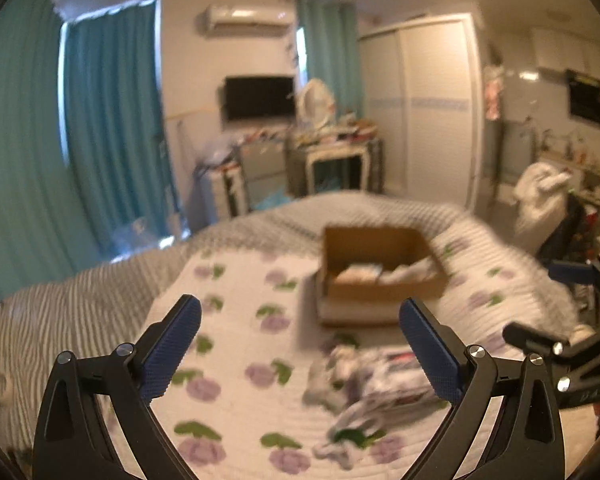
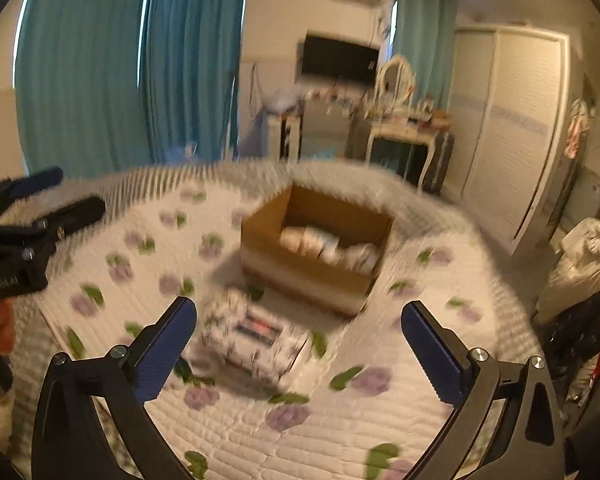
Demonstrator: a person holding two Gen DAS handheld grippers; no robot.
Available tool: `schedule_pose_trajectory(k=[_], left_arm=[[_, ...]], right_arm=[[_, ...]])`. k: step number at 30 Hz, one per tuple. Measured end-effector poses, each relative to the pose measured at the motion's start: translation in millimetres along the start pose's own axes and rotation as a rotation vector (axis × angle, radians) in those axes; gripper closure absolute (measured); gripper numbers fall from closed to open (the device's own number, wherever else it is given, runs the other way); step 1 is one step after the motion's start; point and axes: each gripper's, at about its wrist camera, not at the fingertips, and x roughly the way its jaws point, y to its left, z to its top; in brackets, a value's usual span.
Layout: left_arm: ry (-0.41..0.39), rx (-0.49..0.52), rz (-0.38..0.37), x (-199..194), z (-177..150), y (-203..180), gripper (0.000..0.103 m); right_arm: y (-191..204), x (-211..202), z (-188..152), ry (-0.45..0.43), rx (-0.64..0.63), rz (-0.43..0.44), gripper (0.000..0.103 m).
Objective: Organize soft objects
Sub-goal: 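Grasp the green-and-white plush with the left gripper while the right grasps the floral tissue box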
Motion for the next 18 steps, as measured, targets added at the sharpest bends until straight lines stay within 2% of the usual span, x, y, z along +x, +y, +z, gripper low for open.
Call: schedule_pose_trajectory(k=[4,8,14,18], left_arm=[[0.141,-0.028,0.008,50.4,-48.2,-1.4,0.003],[0.270,-0.076,-0.028,87.3,-90.3,-7.8,0.003],[0.380,-0.007,-0.095,103.5,-128.3,-32.1,0.003],[0.461,0.014,-0.125,116.6,-141.3,-38.9,0.004]], right_arm=[[12.1,66.5,-33.2,0.135,-0.024,0.036,0.000],[12.4,101.5,-50.0,0.188,-0.022,0.048,0.000],[0.7,132.6,-60.9,0.248,0.052,0.051,0.000],[-9.8,137.1,-65.7,0.251,0.126,0.071,0.000]])
